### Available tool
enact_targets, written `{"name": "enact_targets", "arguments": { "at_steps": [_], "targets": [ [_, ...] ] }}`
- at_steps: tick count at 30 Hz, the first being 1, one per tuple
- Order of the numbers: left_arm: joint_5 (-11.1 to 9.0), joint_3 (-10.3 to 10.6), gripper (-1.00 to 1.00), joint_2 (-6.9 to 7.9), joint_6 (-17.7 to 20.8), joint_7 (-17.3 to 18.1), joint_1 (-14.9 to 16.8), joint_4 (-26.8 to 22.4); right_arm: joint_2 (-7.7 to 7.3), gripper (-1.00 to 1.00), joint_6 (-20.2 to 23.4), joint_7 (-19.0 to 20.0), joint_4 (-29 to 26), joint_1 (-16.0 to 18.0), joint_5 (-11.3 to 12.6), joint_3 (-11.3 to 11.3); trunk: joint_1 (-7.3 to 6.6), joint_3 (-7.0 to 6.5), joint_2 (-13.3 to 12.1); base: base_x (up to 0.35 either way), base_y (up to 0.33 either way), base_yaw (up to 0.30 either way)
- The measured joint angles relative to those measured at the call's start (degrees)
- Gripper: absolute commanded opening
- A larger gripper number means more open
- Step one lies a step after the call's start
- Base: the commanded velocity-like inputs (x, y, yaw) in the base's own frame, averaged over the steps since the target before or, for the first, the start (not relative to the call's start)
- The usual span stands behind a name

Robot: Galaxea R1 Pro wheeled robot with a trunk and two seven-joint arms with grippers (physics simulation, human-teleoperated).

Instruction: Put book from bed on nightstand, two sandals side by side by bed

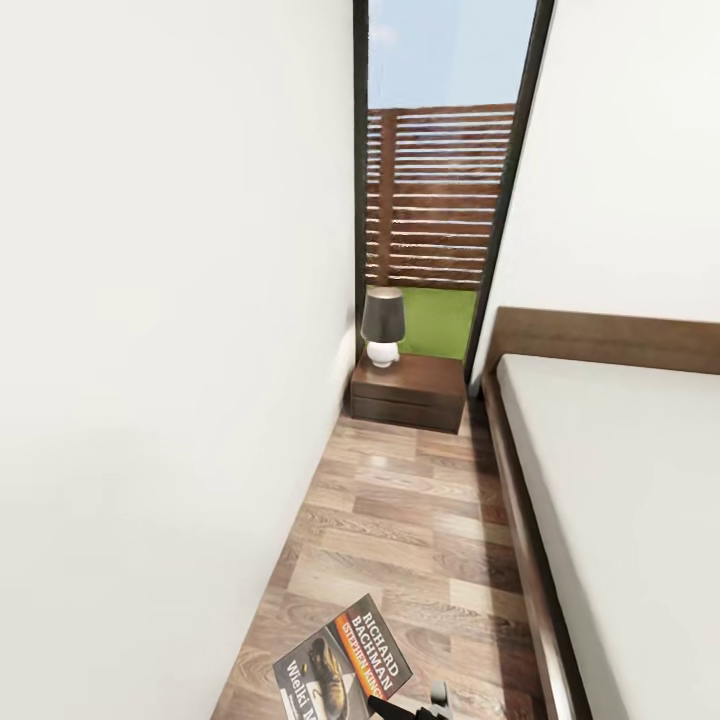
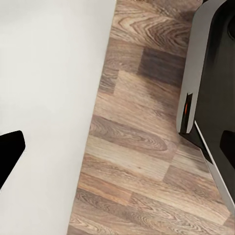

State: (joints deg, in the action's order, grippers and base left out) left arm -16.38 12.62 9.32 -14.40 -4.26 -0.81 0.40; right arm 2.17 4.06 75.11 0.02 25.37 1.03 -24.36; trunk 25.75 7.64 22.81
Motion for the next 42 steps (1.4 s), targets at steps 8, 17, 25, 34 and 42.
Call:
{"name": "enact_targets", "arguments": {
  "at_steps": [8,17,25,34,42],
  "targets": [
    [0.00,0.02,1.00,0.00,-0.04,-0.01,0.00,0.00,0.12,-1.00,0.00,-1.19,-0.08,0.00,0.00,0.05,-0.01,0.00,0.00,0.095,0.061,0.000],
    [0.03,0.05,1.00,0.00,-0.04,-0.03,0.00,0.00,0.13,-1.00,0.00,-1.48,-0.10,0.00,0.00,0.00,0.00,0.00,0.00,0.115,0.066,0.000],
    [0.05,0.07,1.00,0.00,-0.04,-0.02,0.00,0.00,0.11,-1.00,0.00,-1.58,-0.10,0.00,0.00,0.05,-0.01,0.00,0.01,0.108,0.002,0.000],
    [0.07,0.07,1.00,0.00,-0.03,-0.02,0.01,0.00,0.10,-1.00,0.00,-1.52,-0.05,0.00,0.00,-0.03,-0.01,0.00,0.00,0.153,-0.014,-0.110],
    [0.06,0.07,1.00,0.00,-0.03,-0.04,0.01,0.00,0.10,-1.00,0.00,-1.52,-0.03,0.00,0.00,0.00,0.00,0.00,0.00,0.026,-0.002,-0.227]
  ]
}}
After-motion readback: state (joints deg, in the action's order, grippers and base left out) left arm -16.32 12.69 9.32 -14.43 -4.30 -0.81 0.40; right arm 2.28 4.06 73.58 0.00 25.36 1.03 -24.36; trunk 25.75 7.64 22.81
